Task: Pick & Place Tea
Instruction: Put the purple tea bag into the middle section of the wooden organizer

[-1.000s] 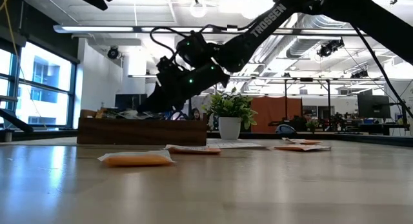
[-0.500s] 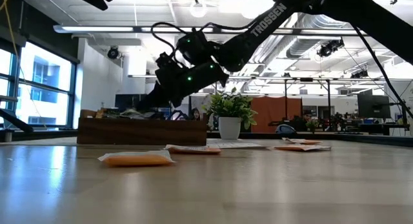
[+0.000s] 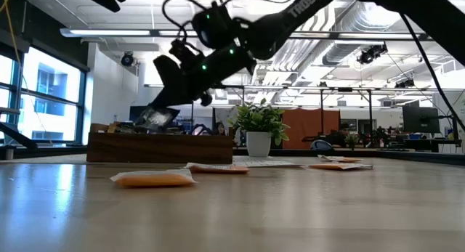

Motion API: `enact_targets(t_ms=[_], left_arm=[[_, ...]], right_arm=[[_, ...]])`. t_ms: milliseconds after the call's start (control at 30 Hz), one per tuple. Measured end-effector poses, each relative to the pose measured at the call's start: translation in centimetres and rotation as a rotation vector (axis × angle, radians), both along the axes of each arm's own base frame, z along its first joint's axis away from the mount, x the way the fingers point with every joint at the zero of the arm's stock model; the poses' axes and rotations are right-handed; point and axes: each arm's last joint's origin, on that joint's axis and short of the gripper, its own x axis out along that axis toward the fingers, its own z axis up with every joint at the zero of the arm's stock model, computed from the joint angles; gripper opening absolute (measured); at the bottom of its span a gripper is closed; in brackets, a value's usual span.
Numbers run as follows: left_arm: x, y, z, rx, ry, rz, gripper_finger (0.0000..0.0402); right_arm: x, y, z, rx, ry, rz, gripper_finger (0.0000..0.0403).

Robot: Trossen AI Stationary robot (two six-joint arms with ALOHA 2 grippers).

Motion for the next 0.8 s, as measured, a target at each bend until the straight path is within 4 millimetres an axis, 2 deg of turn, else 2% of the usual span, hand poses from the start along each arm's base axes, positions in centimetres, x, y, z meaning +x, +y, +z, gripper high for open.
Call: enact_targets(t_ms=[100,200,333,467,633,733,800], left_arm=[[0.0,0.0,0.0,-0.010,0.005,-0.005,0.0124],[0.0,0.0,0.0,-0.011,0.006,-0.006,0.0124],[0.0,0.0,0.0,-0.013,0.008,-0.007,0.0124],[0.0,0.0,0.0,-0.010,0.005,-0.005,0.0124],[0.0,0.0,0.0,-0.009,0.004,-0.004,0.0124],[0.1,-0.1,0.0,-0.009,-0.008,-0.001,0.0124],[0.2,-0.1,0.1,-0.015,-0.020,0.000,0.0124]], right_arm=[[0.1,1.6,0.1,-0.012,0.001,-0.125,0.0002],[0.0,3.6,-0.4,-0.100,-0.011,-0.233,0.0001],[-1.0,5.4,-1.5,-0.088,-0.067,-0.267,0.0001],[-3.4,5.7,-1.8,-0.004,-0.189,-0.297,0.0001],[-6.4,5.5,-3.0,0.090,-0.453,-0.383,0.0000],[-7.3,6.2,-4.3,0.074,-0.471,-0.492,0.0000],[-7.2,6.7,-5.1,0.102,-0.479,-0.504,0.0000]])
